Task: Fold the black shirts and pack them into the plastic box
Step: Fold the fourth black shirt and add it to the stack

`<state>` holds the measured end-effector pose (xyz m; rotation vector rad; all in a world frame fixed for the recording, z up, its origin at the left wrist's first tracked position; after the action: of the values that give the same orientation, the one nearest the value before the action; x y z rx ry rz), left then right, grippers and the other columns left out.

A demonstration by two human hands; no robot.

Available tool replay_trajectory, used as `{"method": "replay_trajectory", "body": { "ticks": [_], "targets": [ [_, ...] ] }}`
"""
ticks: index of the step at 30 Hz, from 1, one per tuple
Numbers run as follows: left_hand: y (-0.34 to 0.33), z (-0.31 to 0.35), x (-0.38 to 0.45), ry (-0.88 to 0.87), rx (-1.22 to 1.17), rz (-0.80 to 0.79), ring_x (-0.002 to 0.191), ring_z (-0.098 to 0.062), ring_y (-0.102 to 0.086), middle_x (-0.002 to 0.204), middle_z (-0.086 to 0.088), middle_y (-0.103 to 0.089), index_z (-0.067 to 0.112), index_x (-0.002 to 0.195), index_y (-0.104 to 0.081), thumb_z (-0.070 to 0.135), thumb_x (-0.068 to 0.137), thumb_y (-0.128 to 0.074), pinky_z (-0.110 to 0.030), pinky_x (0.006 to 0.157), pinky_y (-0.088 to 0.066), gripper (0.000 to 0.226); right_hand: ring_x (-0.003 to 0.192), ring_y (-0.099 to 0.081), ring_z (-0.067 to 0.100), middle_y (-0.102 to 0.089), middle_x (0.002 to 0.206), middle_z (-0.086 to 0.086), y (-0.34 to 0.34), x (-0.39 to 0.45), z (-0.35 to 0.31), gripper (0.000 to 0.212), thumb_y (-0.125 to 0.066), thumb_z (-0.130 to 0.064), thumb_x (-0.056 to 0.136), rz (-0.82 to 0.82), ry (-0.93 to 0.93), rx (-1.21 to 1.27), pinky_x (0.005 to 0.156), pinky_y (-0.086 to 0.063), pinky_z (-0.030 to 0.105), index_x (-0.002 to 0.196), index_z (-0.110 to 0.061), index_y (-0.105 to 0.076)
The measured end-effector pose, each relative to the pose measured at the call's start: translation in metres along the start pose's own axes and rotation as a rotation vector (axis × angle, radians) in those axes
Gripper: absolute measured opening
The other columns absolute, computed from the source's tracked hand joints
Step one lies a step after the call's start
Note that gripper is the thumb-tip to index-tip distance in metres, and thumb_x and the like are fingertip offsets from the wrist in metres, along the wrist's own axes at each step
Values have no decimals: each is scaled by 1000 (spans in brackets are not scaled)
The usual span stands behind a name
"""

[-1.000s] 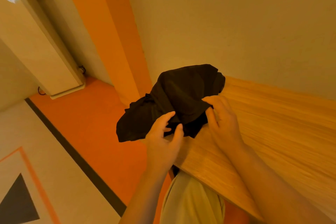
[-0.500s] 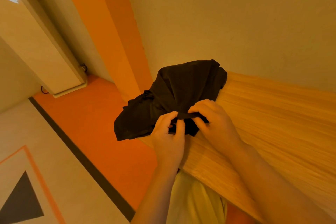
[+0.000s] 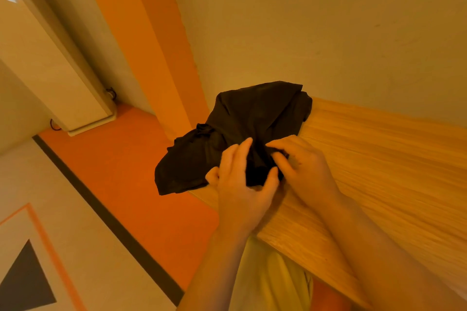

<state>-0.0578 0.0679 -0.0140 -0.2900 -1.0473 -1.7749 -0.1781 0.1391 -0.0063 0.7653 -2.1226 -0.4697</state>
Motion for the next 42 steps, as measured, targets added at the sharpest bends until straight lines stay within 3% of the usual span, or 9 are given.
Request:
{"method": "replay_trajectory", "body": {
  "ticks": [3,7,15,20,25,29,32,38,42],
  "targets": [
    [-6,1,3,-91,88,-21,99,0,-53,112,11,-60,25,121,-65,41,86,-57,-26,83,-25,39,96,-56,5,-62,104,-5,-6,-2,-8,22,-53,-13,95,-50,51,-10,80,-47,14,113,-16,-64],
    [9,-16,7,32,-11,108,90,7,-53,95,14,-66,24,95,-73,27,86,-62,-13,87,-23,15,101,-55,7,-60,108,-3,-6,-3,-5,24,-54,-11,94,-59,35,-30,83,-46,14,116,-16,-63],
    [37,-26,-3,168,-165,232,96,10,-56,94,25,-61,31,90,-68,20,84,-63,-8,94,-22,13,98,-53,3,-58,103,-8,5,-1,-4,17,-57,-15,93,35,-5,-17,78,-46,14,107,-18,-65],
    [27,-35,-2,195,-142,125,99,1,-55,101,18,-58,31,99,-65,35,83,-59,-44,94,-42,18,93,-56,-5,-52,93,-24,0,-5,-10,18,-50,-18,97,-8,-71,137,70,-48,12,108,-32,-52],
    [12,0,4,-62,126,-58,105,-1,-47,115,11,-53,25,124,-62,55,78,-59,-31,86,-27,55,93,-58,-1,-60,98,-10,5,-3,-18,18,-55,-16,94,29,8,179,74,-49,11,110,-16,-64],
    [14,-1,15,-73,86,-10,88,1,-50,95,11,-60,26,96,-73,34,86,-62,-30,83,-27,17,95,-59,4,-60,100,-7,11,-3,-16,26,-62,-8,89,43,-64,284,79,-50,15,110,-23,-63],
    [23,-16,17,45,-10,48,93,-9,-55,94,12,-61,24,94,-73,22,85,-61,-17,91,-26,15,94,-56,2,-55,103,-11,21,0,-9,35,-64,-2,85,49,-115,225,80,-48,10,110,-26,-62],
    [46,-17,22,185,-227,116,98,-2,-55,92,24,-59,44,88,-62,20,84,-64,-36,97,-39,24,84,-53,0,-53,102,-11,33,-1,11,21,-64,-14,88,102,-248,-6,67,-47,10,108,-19,-67],
    [44,-28,18,182,-160,134,94,3,-57,91,25,-57,31,92,-70,21,83,-63,-50,90,-47,15,77,-64,3,-64,94,-15,35,-3,2,31,-59,-8,90,104,-220,226,67,-51,11,114,-28,-64]
  ]
}}
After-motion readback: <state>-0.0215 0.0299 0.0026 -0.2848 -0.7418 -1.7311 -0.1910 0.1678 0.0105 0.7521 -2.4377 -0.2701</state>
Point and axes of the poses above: each hand's wrist, its own x-axis towards the middle knuckle, its own y-axis out of the back of the hand, z = x × y, the point moved 8 cm from there along x, towards the middle knuckle
